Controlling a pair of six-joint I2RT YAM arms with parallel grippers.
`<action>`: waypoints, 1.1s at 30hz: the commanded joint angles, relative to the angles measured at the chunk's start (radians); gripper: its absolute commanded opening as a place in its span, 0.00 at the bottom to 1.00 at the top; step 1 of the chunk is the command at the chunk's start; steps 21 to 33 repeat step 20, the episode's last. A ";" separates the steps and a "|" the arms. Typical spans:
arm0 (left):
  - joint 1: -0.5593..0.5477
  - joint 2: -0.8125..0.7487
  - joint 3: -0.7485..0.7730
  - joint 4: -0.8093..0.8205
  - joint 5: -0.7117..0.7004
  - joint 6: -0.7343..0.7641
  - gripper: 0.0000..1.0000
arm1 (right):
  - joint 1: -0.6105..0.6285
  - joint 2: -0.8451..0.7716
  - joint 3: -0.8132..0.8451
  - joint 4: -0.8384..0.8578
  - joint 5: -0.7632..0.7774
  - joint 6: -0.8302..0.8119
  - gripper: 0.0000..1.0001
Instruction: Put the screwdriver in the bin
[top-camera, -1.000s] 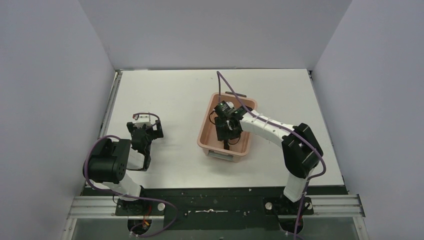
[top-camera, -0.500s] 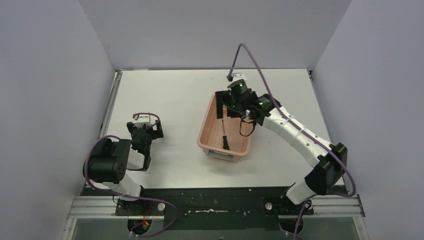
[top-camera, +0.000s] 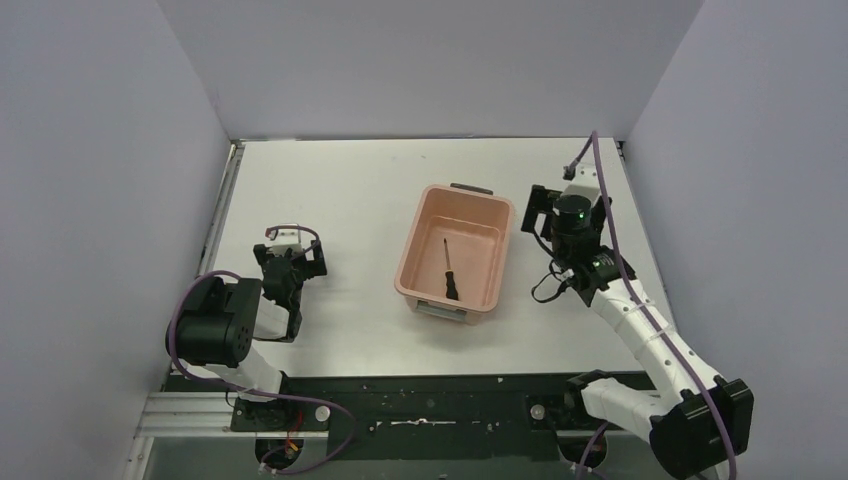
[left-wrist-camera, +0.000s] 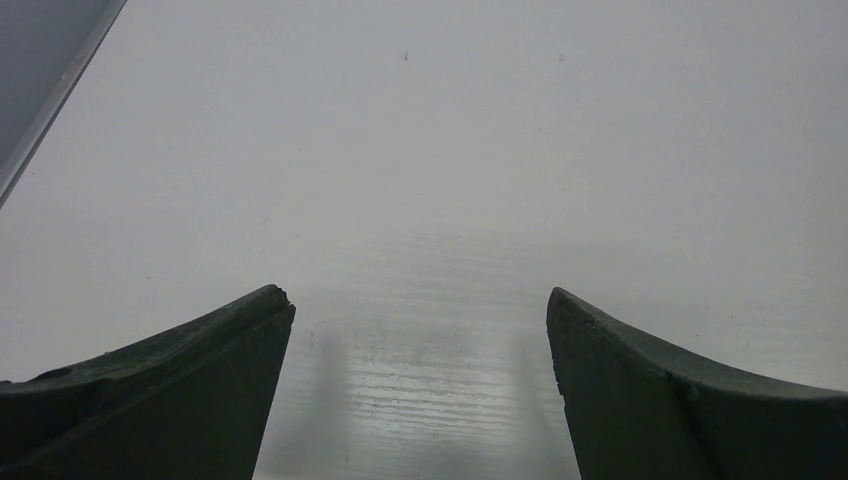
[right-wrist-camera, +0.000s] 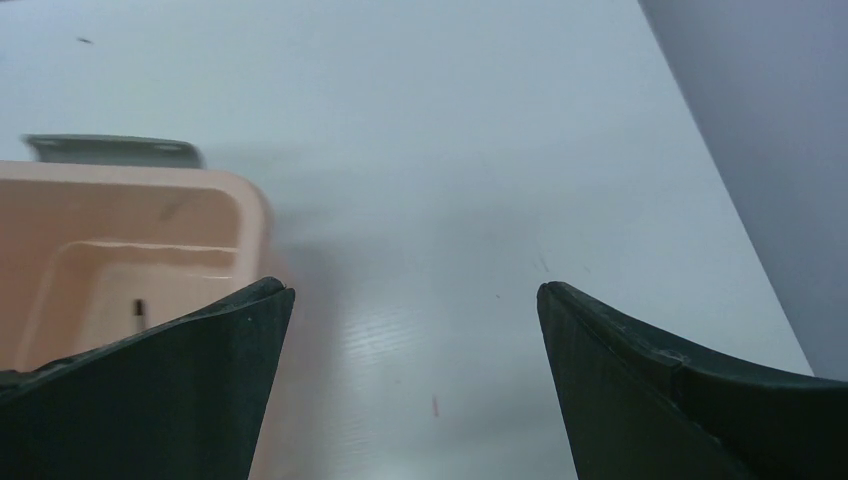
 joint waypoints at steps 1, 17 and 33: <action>0.002 -0.006 0.019 0.057 0.012 0.014 0.97 | -0.101 -0.074 -0.197 0.231 0.134 -0.003 1.00; 0.002 -0.005 0.022 0.055 0.011 0.016 0.97 | -0.149 -0.122 -0.549 0.483 0.186 0.106 1.00; 0.003 -0.006 0.019 0.056 0.013 0.015 0.97 | -0.150 -0.114 -0.541 0.478 0.188 0.102 1.00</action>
